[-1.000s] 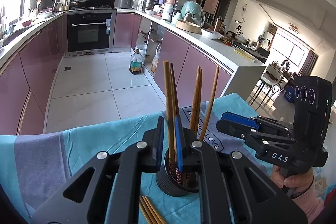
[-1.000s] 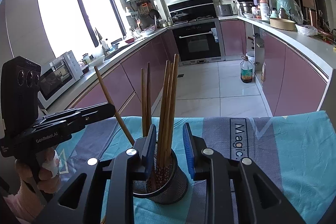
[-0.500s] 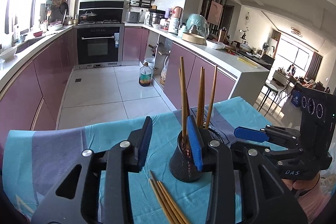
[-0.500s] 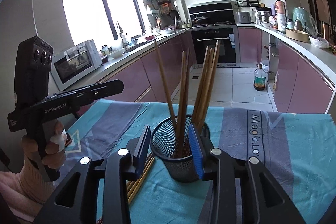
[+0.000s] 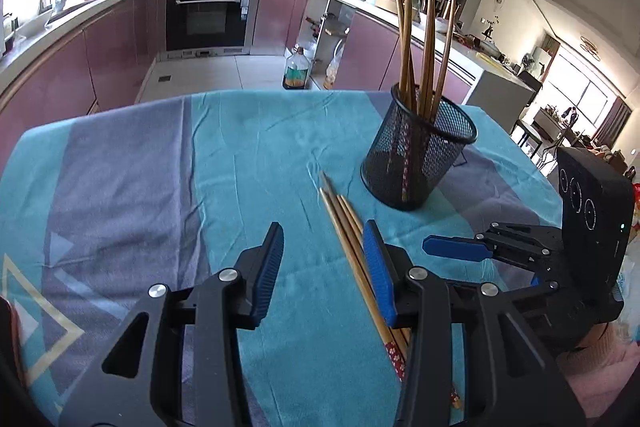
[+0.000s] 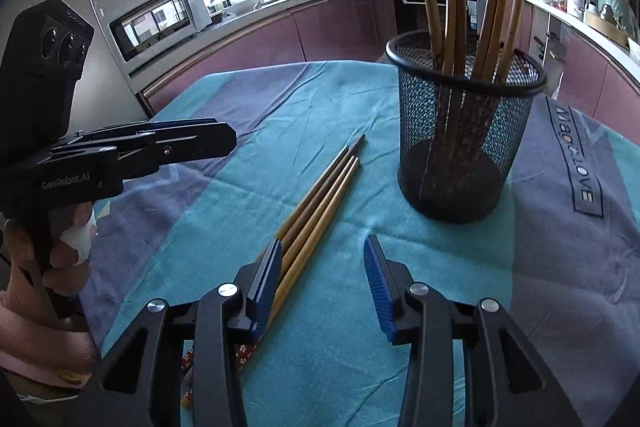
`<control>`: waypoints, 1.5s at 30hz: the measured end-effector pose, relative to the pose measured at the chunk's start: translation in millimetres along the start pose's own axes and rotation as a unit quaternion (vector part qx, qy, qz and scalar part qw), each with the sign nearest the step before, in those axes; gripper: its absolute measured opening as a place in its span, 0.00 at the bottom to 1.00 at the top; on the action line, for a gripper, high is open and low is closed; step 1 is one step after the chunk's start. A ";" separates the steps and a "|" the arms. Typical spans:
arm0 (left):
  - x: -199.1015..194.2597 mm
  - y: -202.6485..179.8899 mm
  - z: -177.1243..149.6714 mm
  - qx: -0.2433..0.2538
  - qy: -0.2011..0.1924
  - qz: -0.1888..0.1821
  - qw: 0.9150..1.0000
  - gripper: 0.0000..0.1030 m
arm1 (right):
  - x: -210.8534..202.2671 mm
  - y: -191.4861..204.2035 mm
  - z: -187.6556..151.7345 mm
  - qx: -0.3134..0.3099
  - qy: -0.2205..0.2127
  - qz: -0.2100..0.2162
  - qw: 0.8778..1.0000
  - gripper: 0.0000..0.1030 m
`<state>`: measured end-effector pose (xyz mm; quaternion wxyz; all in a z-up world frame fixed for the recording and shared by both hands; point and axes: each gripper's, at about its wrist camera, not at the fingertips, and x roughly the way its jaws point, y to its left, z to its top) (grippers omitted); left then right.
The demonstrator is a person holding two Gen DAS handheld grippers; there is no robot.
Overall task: Organize utensils
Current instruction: 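Close the left gripper on a chopstick while the right gripper grasps another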
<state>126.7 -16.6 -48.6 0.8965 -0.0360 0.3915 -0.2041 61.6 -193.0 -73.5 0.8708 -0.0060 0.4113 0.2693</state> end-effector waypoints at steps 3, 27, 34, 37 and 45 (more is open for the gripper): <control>5.3 -2.5 -15.3 0.004 0.012 -0.002 1.000 0.40 | 2.9 0.2 -8.0 0.006 0.007 -0.005 1.000 0.39; 24.2 -28.1 -36.4 0.018 0.046 -0.006 0.999 0.40 | 5.8 19.3 -14.8 -0.022 0.017 -0.045 0.999 0.35; 37.2 -34.2 -40.7 0.030 0.064 -0.005 0.997 0.41 | 4.8 12.6 -16.5 -0.011 0.019 -0.053 0.998 0.30; 42.4 -35.3 -42.8 0.034 0.067 0.000 0.997 0.41 | 3.5 9.6 -17.0 -0.008 0.018 -0.053 0.998 0.29; 48.3 -42.6 -41.7 0.053 0.063 0.025 0.996 0.40 | 2.8 5.6 -17.1 -0.005 0.016 -0.051 0.999 0.29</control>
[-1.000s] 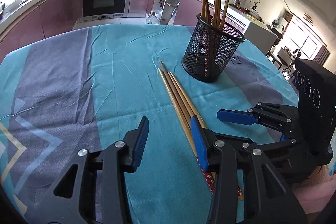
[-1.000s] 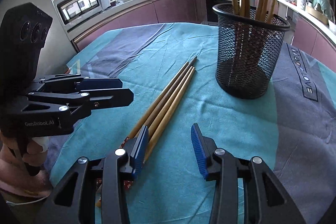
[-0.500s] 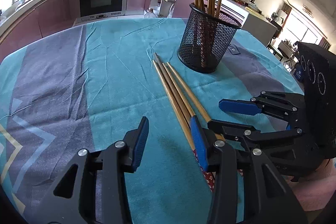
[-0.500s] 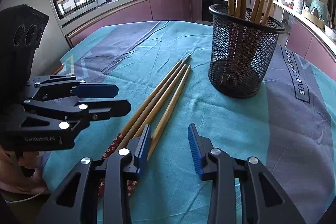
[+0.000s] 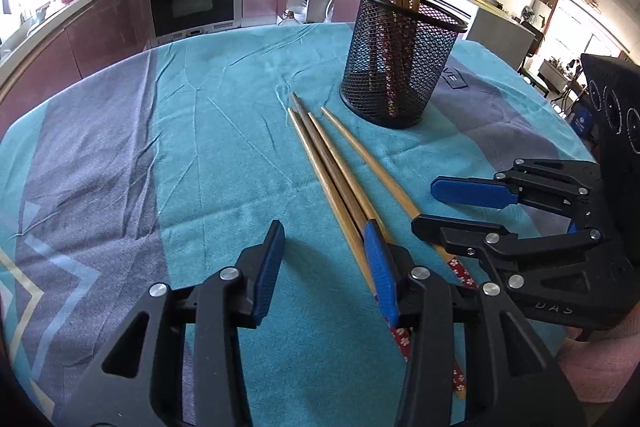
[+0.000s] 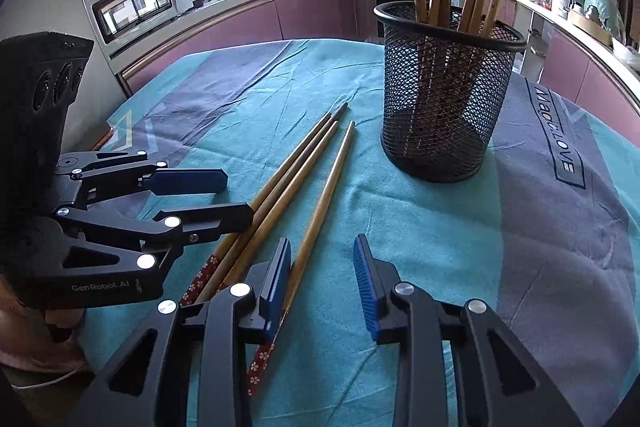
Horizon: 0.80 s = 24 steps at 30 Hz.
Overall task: Organize utensils
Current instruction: 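Close the left gripper on a chopstick while the right gripper grasps another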
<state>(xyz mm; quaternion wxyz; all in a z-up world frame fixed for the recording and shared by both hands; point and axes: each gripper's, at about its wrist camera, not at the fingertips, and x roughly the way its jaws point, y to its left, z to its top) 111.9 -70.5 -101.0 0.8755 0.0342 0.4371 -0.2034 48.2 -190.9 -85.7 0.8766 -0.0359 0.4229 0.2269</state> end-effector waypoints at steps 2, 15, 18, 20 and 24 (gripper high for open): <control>1.2 -0.2 0.4 0.000 0.001 -0.002 1.000 0.40 | 0.0 -0.3 0.1 0.000 0.000 0.000 1.000 0.29; -1.2 9.7 -3.4 -0.010 0.003 0.010 1.000 0.31 | 1.8 -1.3 3.6 -0.007 0.001 -0.015 1.000 0.27; 3.1 10.6 3.6 -0.010 0.002 0.022 1.000 0.30 | 5.4 -1.4 8.8 -0.010 0.001 -0.018 1.000 0.27; 7.4 11.3 9.1 -0.011 0.002 0.026 1.000 0.30 | 9.1 -2.8 13.5 -0.009 0.001 -0.021 1.000 0.27; 15.5 12.5 20.0 -0.012 0.004 0.033 0.999 0.29 | 17.7 -3.6 23.5 -0.011 0.002 -0.027 1.000 0.24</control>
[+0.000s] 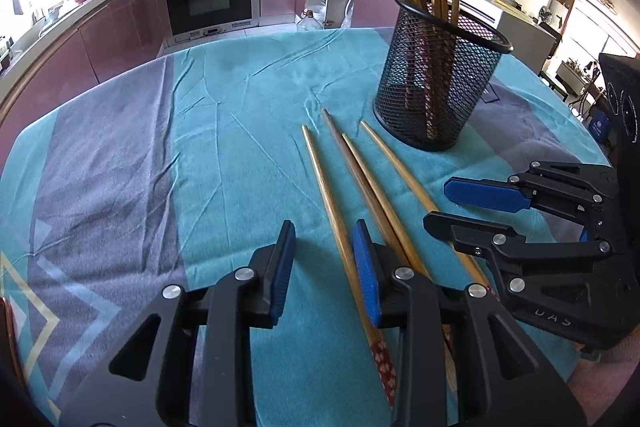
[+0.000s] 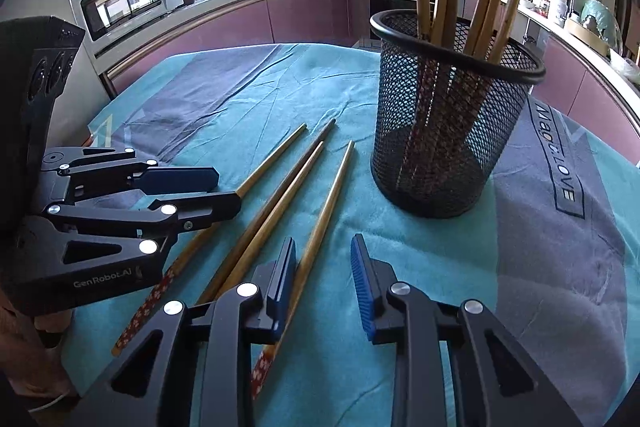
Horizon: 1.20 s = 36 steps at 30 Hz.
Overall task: Organize utensils
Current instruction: 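Close the left gripper on a chopstick while the right gripper grasps another, then lift the chopsticks upright and insert them into the mesh cup with both grippers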
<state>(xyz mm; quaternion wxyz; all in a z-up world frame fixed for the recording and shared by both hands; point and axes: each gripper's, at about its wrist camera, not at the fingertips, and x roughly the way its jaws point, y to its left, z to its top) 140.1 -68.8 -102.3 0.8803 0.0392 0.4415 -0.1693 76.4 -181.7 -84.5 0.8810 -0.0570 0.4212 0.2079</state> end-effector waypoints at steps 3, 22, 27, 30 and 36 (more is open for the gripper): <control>5.8 0.1 6.7 0.000 0.000 0.002 1.000 0.29 | 5.4 -1.2 6.0 0.000 0.000 -0.001 1.000 0.23; 9.1 2.6 8.9 -0.029 -0.007 0.002 1.000 0.07 | 6.9 -22.3 11.2 0.044 -0.002 0.037 0.998 0.05; -0.1 6.3 7.2 -0.037 -0.012 -0.011 0.999 0.07 | -4.8 -26.1 5.8 0.054 -0.011 0.064 0.996 0.05; -11.3 7.3 8.4 -0.040 -0.021 -0.027 0.999 0.07 | -16.2 -25.5 4.8 0.055 -0.024 0.076 0.995 0.05; -38.5 7.6 14.4 -0.044 -0.047 -0.061 0.996 0.07 | -46.4 -30.6 4.2 0.064 -0.058 0.098 0.991 0.05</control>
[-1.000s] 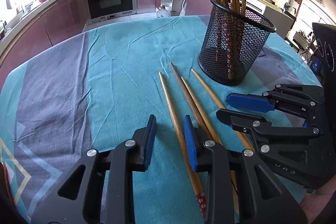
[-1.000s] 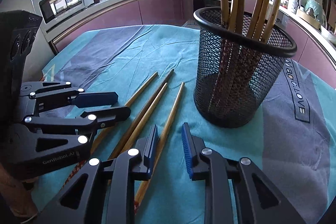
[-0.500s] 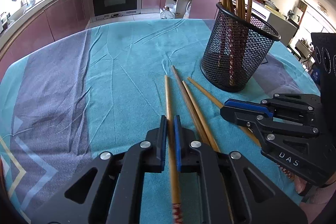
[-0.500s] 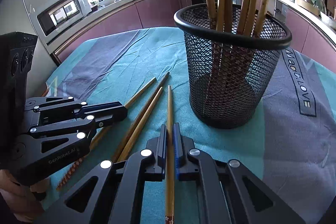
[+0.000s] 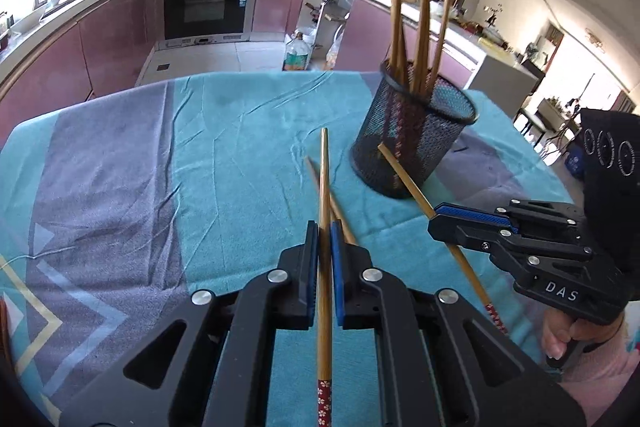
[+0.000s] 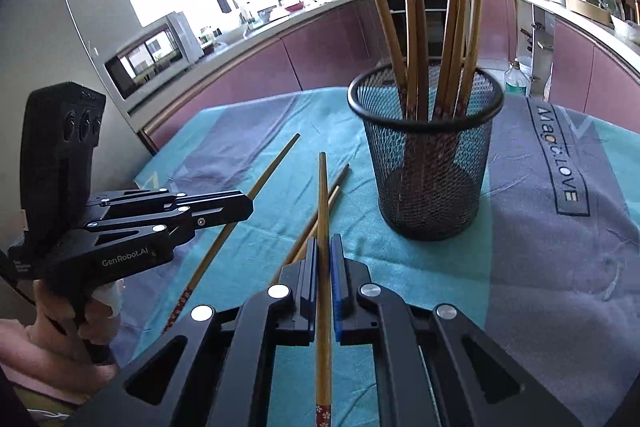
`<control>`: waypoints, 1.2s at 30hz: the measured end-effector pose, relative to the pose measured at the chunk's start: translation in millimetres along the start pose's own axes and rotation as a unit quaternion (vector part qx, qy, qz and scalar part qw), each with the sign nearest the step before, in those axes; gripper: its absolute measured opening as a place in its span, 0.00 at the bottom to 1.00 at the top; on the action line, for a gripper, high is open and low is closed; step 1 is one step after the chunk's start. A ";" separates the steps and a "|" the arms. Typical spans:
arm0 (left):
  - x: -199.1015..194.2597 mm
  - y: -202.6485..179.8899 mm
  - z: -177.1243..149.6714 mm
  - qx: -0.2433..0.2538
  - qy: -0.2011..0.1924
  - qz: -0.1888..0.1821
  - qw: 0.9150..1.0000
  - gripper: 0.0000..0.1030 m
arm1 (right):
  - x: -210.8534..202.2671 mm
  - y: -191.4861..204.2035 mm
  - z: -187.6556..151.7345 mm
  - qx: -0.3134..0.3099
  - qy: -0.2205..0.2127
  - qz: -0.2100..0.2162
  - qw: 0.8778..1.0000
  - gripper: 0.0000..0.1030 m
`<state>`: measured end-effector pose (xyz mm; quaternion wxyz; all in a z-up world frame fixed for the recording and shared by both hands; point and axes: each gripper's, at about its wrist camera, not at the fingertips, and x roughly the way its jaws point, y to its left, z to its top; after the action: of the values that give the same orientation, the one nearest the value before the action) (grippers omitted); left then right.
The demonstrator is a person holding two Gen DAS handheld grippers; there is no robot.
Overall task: Organize utensils
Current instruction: 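Lift the chopsticks upright and insert them into the mesh cup with both grippers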
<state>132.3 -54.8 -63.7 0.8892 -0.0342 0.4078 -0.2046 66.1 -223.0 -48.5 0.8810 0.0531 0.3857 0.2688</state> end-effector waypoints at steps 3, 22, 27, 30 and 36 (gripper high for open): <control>-14.9 -3.3 5.7 0.003 -0.014 -0.020 1.000 0.07 | -16.2 -1.9 4.2 0.005 -0.021 0.006 1.000 0.05; -106.0 -24.1 42.5 0.027 -0.128 -0.069 0.989 0.07 | -79.5 -9.5 33.3 0.002 -0.123 0.007 0.992 0.05; -112.3 -29.6 61.0 0.029 -0.146 -0.071 0.986 0.07 | -92.1 -9.7 49.0 -0.006 -0.146 0.003 0.989 0.05; -114.4 -33.6 73.3 0.030 -0.154 -0.074 0.985 0.07 | -99.1 -8.4 58.6 -0.013 -0.157 0.000 0.988 0.05; -118.3 -46.8 99.8 0.049 -0.174 -0.070 0.981 0.07 | -111.6 -7.9 78.1 -0.028 -0.179 -0.010 0.983 0.05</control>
<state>121.4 -61.8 97.5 0.9307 -0.0542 0.2328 -0.2769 62.6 -278.3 76.1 0.9398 0.0720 0.2142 0.2565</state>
